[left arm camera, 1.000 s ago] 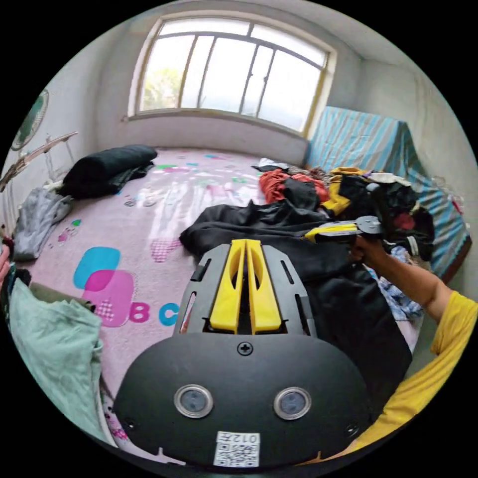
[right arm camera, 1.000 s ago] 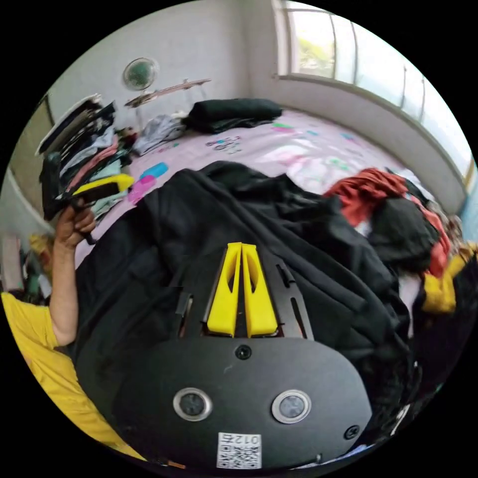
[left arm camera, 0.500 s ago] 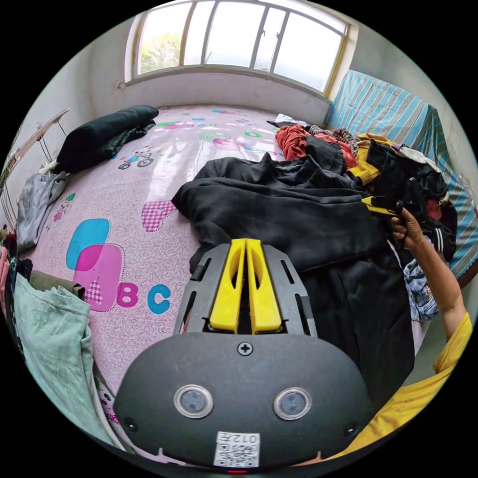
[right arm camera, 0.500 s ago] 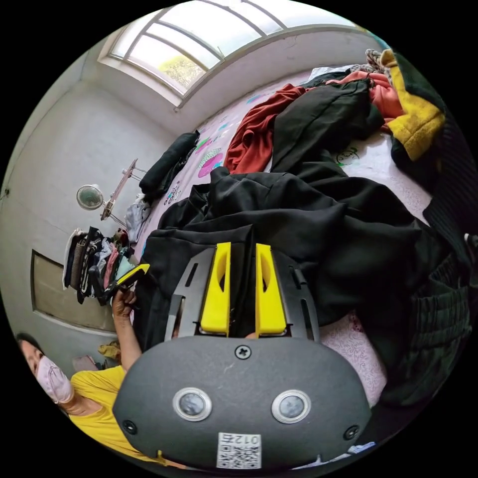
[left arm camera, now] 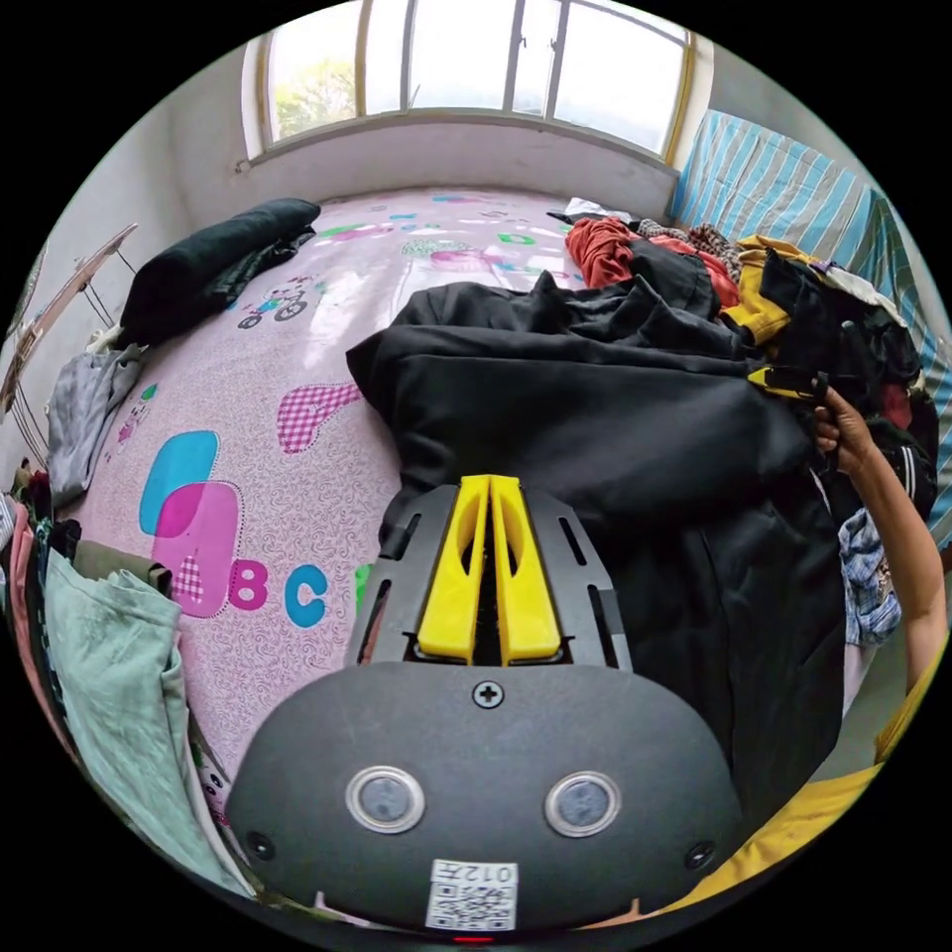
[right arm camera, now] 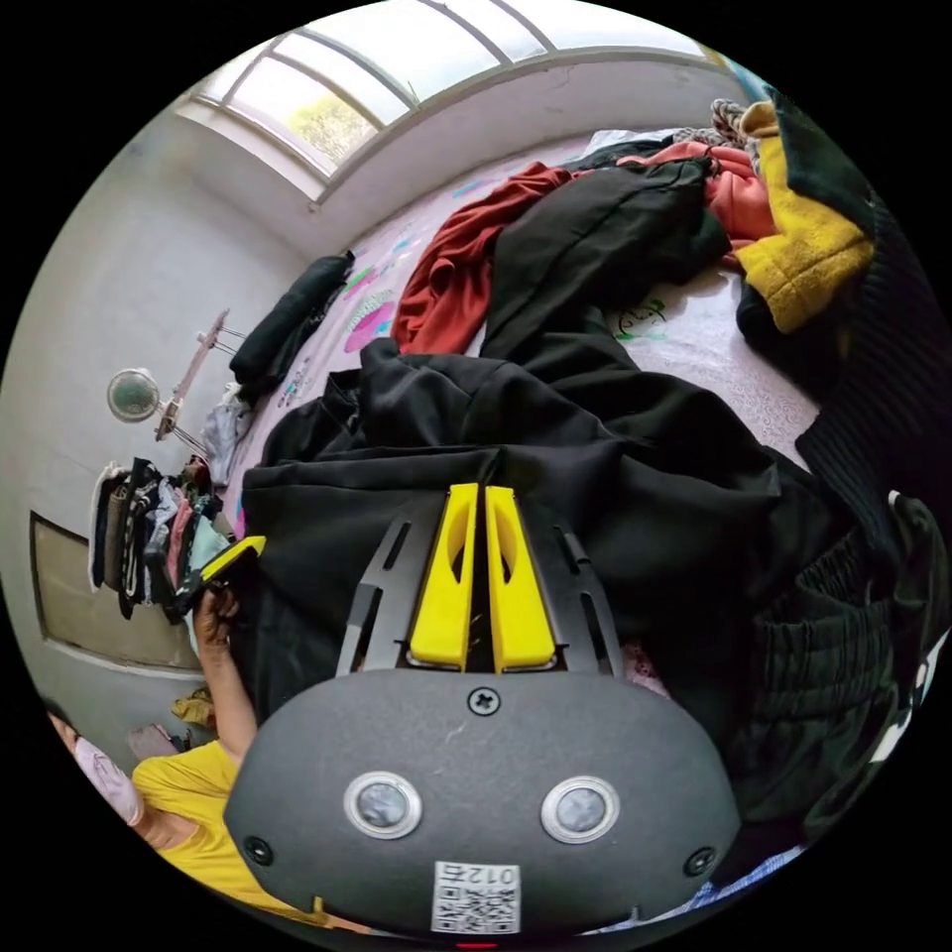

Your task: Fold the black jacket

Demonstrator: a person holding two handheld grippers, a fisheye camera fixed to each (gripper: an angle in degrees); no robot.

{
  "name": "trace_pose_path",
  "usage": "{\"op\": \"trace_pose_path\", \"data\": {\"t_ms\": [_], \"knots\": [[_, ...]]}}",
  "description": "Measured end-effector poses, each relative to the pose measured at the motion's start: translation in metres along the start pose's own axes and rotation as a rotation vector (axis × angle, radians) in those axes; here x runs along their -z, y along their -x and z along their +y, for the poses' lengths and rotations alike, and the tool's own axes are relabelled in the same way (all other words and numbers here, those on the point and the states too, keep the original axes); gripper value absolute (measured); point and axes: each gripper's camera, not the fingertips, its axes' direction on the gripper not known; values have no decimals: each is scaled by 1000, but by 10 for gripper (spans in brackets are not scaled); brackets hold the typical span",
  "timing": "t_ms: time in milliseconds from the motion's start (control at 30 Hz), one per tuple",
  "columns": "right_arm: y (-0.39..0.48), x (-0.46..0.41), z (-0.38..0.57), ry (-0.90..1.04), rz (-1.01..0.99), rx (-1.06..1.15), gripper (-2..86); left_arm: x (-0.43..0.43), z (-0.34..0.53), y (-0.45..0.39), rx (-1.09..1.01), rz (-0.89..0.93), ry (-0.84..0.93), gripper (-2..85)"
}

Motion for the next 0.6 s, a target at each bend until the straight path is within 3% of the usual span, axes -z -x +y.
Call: {"op": "trace_pose_path", "data": {"t_ms": [200,333,400,467,600], "knots": [[24,-14,-1,-20,42,28,15,-21,2,9,22,65,34,4],[116,14,12,-363,378,213,20,-32,8,26,86,156,15,4],[172,2,8,-413,320,361,24,-37,9,31,111,183,12,4],[250,-47,-20,-227,84,541,39,-41,11,34,126,195,7,4],[368,-151,-61,142,-137,674,66,-49,13,36,135,201,7,4]]}}
